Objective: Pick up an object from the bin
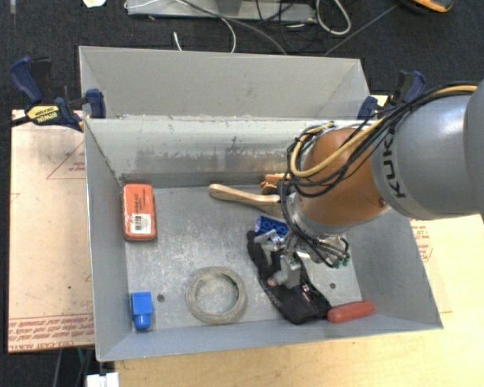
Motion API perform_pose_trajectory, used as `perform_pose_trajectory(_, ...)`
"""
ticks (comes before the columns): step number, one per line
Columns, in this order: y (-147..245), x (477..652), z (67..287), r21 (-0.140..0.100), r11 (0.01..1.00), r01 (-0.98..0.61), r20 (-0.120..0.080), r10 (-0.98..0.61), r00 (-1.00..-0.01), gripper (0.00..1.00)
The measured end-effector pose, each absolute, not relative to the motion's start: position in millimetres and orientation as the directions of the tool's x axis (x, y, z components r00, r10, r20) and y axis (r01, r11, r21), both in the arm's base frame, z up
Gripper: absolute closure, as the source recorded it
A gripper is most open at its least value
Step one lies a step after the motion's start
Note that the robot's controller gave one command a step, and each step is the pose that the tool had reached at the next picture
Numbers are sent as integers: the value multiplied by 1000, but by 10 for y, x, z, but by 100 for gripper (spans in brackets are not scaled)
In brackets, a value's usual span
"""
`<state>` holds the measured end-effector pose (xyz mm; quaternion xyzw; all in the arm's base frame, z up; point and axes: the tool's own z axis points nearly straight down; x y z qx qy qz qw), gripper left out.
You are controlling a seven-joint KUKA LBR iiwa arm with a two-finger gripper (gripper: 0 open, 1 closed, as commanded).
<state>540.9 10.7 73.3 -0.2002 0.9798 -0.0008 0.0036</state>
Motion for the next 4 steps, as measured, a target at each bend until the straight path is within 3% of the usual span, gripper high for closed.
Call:
perform_pose_trajectory(2, 179, 5441, 732, -8, 860, -511, -8, -511, -860, 100)
perform_pose_trajectory(3, 176, 5372, 734, -6, 975, -222, -15, -222, -975, 100)
perform_pose_trajectory(4, 250, 5498, 730, -8, 911, -412, -11, -412, -911, 100)
